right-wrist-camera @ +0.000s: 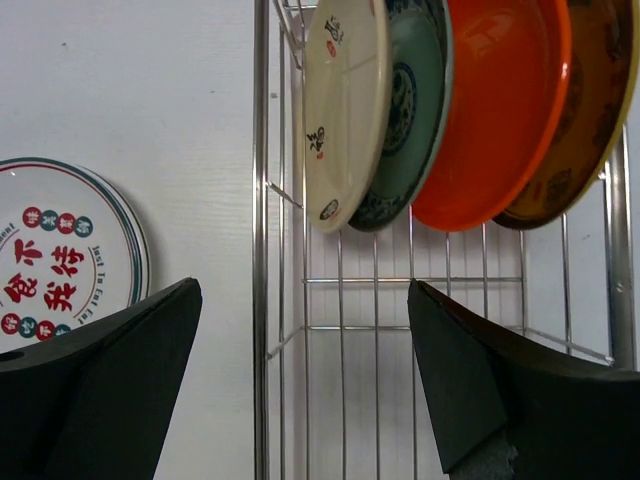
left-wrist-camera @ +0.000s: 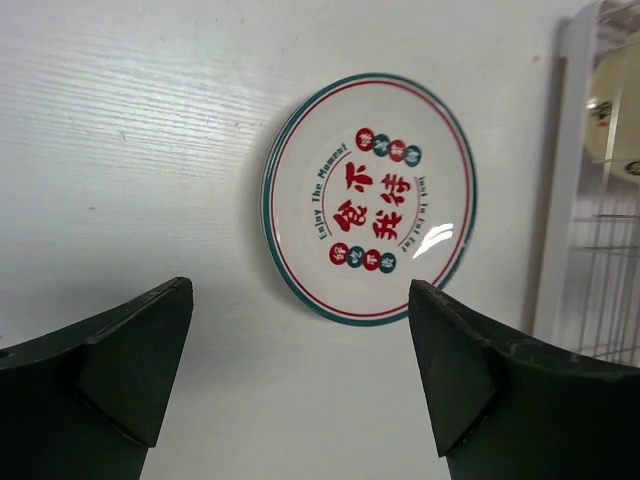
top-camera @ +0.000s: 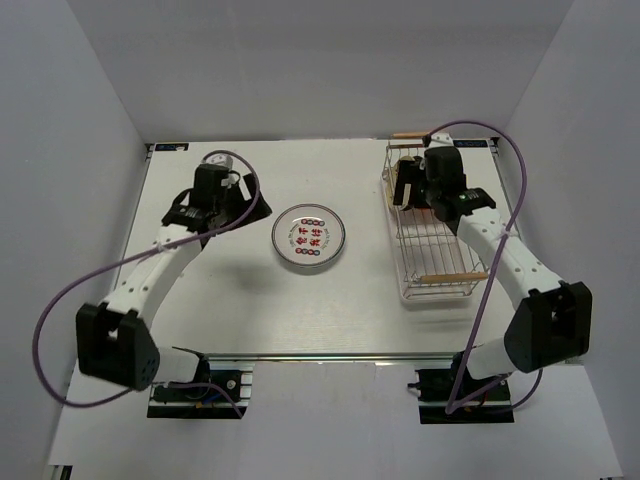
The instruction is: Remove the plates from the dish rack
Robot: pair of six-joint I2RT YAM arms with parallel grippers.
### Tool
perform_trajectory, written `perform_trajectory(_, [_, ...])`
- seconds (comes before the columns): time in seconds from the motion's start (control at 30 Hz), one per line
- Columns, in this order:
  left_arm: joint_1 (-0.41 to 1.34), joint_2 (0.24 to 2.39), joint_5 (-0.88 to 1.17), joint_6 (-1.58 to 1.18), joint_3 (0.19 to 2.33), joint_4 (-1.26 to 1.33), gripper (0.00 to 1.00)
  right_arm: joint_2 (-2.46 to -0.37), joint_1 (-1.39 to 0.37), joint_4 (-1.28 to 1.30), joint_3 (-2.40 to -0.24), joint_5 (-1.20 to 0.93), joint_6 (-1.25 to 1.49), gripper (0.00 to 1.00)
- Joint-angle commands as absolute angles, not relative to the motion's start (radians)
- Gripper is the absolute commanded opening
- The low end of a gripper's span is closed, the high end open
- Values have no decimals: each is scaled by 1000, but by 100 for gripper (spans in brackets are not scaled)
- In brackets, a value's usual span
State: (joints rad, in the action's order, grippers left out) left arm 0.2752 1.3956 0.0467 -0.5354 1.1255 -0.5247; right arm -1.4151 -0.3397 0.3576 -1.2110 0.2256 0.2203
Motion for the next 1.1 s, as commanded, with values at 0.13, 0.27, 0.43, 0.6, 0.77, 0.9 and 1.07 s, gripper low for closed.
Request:
perform_trajectory(0.13, [278, 1158, -21, -577, 1043, -555, 98, -1528, -305, 295, -1362, 155, 195, 89])
perform_trajectory(0.27, [278, 1117, -23, -578, 1043, -589, 98, -1609, -293, 302, -1422, 207, 201, 89])
perform_trajectory(0.43, [278, 1075, -54, -571, 1031, -604, 98, -1669, -275, 311, -1474, 210, 190, 89])
perform_trajectory(0.6, [278, 1048, -52, -577, 993, -571, 98, -1692, -268, 287, -1477, 143, 179, 87])
perform_trajectory(0.77, [278, 1055, -52, -577, 989, -571, 98, -1713, -256, 279, -1486, 109, 176, 83])
perform_trajectory(0.9, [278, 1060, -55, -578, 985, -571, 98, -1739, -250, 285, -1502, 115, 184, 76])
perform_trajectory(1.07, [278, 1051, -60, -580, 982, -572, 97, -1776, -250, 290, -1522, 170, 224, 72])
